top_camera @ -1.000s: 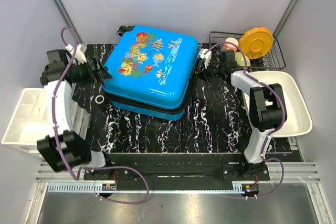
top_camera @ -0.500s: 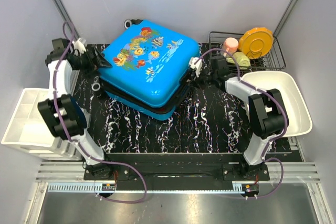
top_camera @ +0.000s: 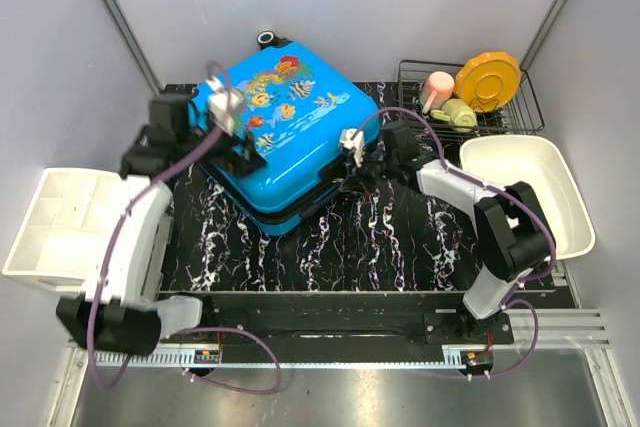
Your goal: Open, take out, and arrange the luggage
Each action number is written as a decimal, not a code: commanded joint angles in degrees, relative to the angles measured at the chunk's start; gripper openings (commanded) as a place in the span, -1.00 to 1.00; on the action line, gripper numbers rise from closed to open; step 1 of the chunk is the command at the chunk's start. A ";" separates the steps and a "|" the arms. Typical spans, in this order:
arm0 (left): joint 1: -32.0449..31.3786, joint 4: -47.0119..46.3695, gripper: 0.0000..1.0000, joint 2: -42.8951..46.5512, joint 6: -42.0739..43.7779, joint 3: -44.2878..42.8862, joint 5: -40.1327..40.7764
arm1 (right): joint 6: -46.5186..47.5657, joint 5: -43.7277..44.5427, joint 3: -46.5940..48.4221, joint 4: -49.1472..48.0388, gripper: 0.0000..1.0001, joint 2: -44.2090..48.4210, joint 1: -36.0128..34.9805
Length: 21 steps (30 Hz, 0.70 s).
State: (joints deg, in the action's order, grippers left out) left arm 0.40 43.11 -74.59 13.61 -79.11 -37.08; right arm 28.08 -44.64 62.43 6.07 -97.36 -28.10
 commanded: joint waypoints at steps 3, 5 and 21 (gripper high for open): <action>-23.99 -6.53 0.89 12.44 7.57 13.62 6.57 | -6.27 6.15 7.96 -1.23 -1.00 -1.50 9.46; -29.82 -8.56 0.84 12.28 8.63 16.96 12.62 | -8.38 4.40 9.19 -1.23 -1.00 -2.39 9.29; -54.19 -35.27 0.64 -10.04 12.14 21.37 32.85 | -13.75 7.55 8.49 -5.01 -1.00 -2.92 7.80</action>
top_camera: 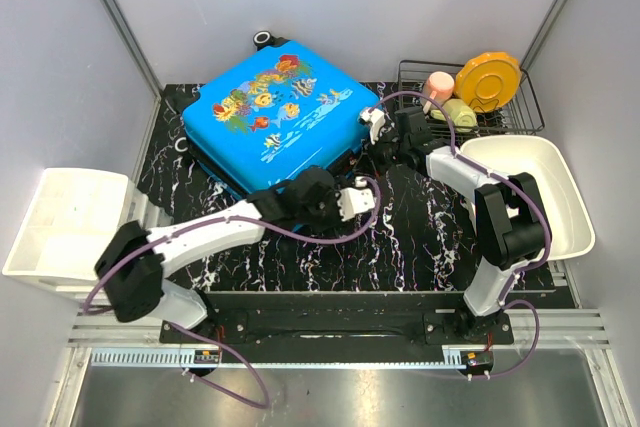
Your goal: Open, take out, and arrange the luggage
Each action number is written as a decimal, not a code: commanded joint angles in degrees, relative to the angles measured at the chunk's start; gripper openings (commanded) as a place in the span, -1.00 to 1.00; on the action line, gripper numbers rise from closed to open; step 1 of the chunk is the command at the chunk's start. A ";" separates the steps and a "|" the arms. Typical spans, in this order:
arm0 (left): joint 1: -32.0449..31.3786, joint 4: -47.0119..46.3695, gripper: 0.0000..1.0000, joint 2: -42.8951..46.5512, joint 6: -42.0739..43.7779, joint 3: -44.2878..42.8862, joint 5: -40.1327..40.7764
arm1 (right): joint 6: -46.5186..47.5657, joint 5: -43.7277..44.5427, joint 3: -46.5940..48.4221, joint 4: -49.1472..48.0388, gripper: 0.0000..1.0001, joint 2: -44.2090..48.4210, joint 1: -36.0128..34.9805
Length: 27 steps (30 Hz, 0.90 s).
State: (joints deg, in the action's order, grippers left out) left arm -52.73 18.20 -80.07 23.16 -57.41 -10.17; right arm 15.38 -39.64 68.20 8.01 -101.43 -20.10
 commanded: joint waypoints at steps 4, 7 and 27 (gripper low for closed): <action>-1.15 -12.21 0.64 -10.79 1.72 -2.79 13.48 | -1.49 2.55 1.93 -7.48 -1.00 1.67 -0.21; -1.15 -14.94 0.67 -12.56 1.98 -2.71 16.66 | -1.75 2.72 1.32 -7.40 -1.00 1.93 -0.21; 0.08 -5.81 0.74 -23.27 -4.69 -9.82 21.34 | -2.55 2.90 0.79 -9.94 -1.00 1.58 -0.21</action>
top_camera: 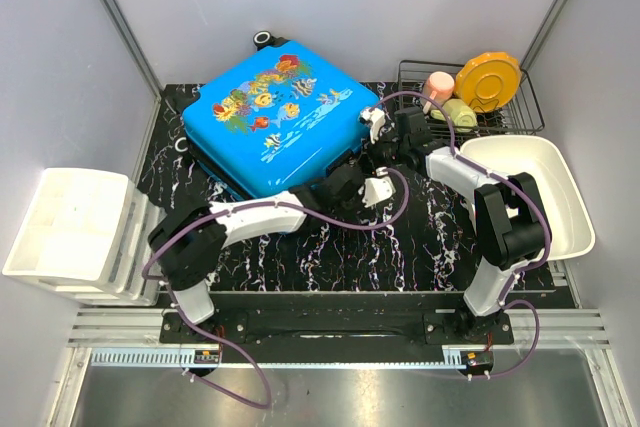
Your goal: Open, take out, and arrange the luggage
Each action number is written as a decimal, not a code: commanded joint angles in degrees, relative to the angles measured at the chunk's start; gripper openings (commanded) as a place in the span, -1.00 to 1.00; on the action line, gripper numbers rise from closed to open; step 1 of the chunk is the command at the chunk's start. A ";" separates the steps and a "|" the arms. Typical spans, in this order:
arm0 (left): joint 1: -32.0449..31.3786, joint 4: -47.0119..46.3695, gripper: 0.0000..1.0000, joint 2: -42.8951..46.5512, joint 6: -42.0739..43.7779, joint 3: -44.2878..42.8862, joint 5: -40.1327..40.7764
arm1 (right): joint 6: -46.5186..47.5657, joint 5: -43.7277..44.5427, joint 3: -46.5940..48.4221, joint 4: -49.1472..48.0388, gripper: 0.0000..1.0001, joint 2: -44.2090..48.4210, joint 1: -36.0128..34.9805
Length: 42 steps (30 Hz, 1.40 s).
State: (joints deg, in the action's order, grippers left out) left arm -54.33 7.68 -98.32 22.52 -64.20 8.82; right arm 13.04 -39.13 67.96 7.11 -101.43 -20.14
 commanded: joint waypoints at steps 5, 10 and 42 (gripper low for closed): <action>2.73 9.62 0.61 -7.85 -7.57 -5.84 1.56 | -0.29 2.22 0.77 -8.96 -1.00 1.67 -0.16; 2.91 12.44 0.04 -6.54 -7.32 -3.48 -2.30 | 0.32 2.84 0.59 -8.87 -1.00 2.02 -0.07; 3.70 31.07 -1.00 26.70 25.46 32.39 -13.73 | 23.00 -2.95 5.67 6.60 -1.00 2.47 12.32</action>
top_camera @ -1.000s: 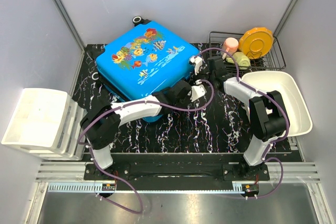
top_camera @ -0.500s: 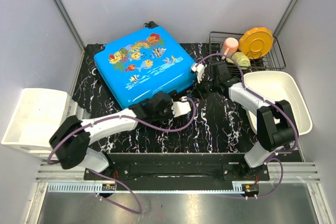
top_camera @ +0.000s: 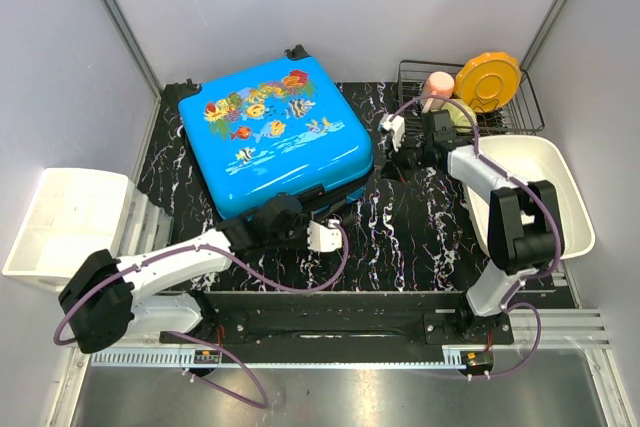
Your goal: Open, take out, and arrange the luggage
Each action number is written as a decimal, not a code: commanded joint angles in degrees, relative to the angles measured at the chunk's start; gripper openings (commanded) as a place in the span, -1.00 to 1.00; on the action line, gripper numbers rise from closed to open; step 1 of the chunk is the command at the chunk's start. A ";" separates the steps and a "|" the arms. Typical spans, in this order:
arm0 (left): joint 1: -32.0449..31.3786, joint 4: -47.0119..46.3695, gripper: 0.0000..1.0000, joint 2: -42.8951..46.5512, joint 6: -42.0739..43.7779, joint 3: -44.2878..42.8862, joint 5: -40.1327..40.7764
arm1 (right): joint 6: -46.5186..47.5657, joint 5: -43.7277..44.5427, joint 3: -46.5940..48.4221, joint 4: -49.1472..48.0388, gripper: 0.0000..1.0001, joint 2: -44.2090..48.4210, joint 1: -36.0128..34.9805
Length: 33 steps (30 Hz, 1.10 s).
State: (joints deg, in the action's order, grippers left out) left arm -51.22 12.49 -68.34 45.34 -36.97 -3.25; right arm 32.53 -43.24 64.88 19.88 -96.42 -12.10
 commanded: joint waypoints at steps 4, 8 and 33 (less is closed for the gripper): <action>0.77 27.23 -1.00 -4.26 4.57 4.36 -2.20 | 0.69 0.70 14.29 -10.55 -1.00 -8.59 4.27; 0.69 27.50 -1.00 -5.57 5.19 3.75 -2.82 | -2.38 -2.27 19.57 -14.42 -1.00 -14.65 4.28; 1.47 33.91 0.54 -11.73 -3.94 -22.77 -5.62 | -12.06 -1.24 19.67 -34.47 -0.23 -18.55 2.60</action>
State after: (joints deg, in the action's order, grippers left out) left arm -50.24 30.65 -79.05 46.72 -52.34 -4.47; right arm 18.96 -51.40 82.39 -9.02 -121.78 -10.46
